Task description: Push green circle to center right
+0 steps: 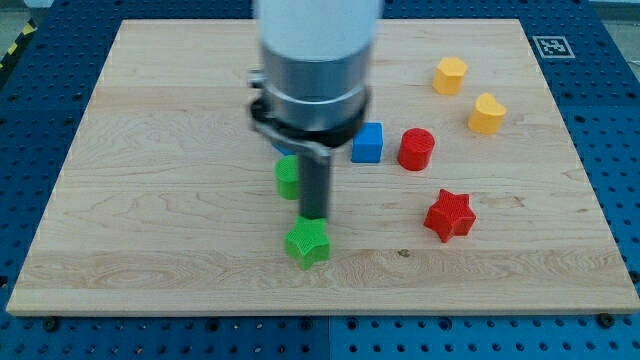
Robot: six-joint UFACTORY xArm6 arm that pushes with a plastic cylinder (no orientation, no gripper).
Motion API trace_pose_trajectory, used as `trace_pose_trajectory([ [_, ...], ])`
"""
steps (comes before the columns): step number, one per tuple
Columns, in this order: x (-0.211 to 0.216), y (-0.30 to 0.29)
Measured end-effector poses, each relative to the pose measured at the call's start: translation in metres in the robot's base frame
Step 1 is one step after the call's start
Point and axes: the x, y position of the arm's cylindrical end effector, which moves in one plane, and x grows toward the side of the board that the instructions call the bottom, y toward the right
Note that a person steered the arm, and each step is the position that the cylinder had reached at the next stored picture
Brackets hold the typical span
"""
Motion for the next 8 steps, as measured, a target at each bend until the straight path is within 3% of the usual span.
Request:
trace_pose_trajectory([
  [1,-0.007,-0.06],
  [4,-0.041,-0.066],
  [8,-0.041,0.025],
])
